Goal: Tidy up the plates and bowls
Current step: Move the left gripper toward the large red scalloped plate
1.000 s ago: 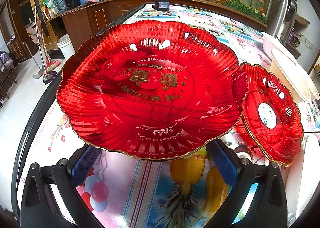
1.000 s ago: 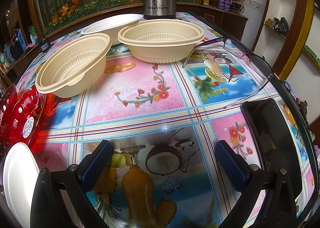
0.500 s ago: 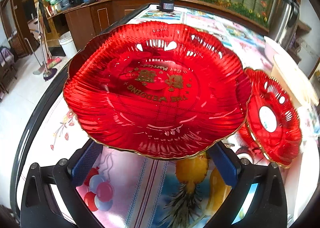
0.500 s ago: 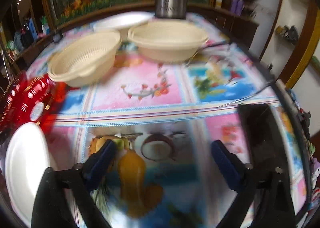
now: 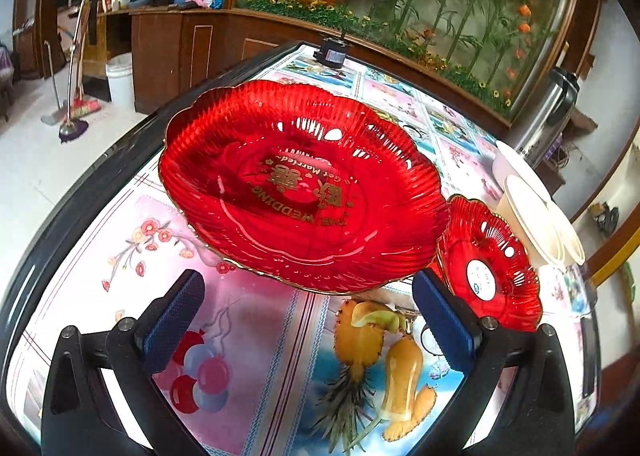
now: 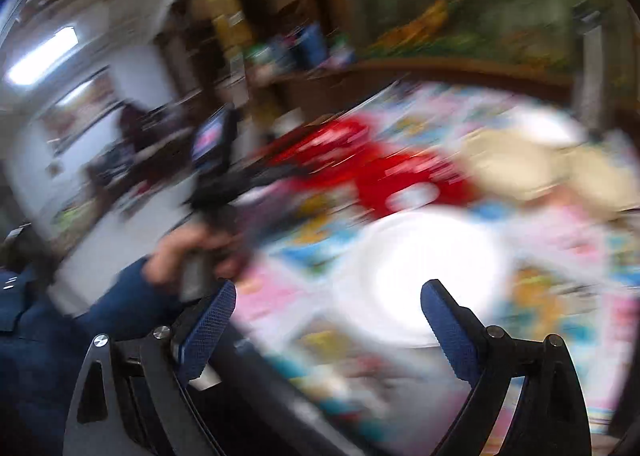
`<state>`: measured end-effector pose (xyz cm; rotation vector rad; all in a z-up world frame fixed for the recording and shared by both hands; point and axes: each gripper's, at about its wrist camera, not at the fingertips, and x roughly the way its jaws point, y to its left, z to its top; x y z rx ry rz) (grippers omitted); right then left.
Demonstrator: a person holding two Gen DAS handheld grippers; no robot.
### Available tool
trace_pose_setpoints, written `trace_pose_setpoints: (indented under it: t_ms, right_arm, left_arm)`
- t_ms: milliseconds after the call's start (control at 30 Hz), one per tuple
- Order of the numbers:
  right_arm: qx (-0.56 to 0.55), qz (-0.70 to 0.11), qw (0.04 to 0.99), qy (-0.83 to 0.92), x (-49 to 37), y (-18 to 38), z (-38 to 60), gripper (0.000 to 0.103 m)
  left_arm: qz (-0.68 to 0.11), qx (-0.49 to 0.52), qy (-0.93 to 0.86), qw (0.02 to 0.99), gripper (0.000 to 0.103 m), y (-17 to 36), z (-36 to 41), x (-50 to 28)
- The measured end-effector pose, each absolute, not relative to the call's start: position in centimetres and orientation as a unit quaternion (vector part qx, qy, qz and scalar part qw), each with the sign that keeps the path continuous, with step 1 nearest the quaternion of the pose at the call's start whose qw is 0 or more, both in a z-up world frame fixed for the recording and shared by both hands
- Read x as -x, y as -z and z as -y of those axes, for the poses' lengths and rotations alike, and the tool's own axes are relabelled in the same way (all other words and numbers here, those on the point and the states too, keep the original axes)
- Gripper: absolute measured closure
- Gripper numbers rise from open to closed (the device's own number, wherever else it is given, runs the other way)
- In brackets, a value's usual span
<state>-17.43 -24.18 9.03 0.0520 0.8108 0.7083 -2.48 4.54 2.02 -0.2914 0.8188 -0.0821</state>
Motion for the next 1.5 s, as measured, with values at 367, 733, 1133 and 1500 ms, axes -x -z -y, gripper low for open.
trace_pose_setpoints:
  t_ms: [367,733,1133,1500]
  right_arm:
    - [-0.062,-0.406,0.888,-0.208,12.3,-7.0,27.3,0.011]
    - [-0.090,-0.480,0.791,-0.368,12.5,-4.4,22.7,0.015]
    - [-0.017,-0.417,0.865,-0.280,13.4,-4.4,22.3,0.019]
    - [0.021,-0.387,0.897,-0.214,7.7,-7.2,20.2,0.028]
  left_arm:
    - [-0.391,0.142,0.070,0.907,0.000,-2.4,-3.8,2.2]
    - [-0.374,0.154,0.070,0.912,0.000,-2.7,-4.2,2.6]
    - [-0.350,0.148,0.092,0.920,0.000,-3.5,-3.7,3.5]
    - [-0.325,0.149,0.087,0.930,0.000,-4.4,-4.3,5.2]
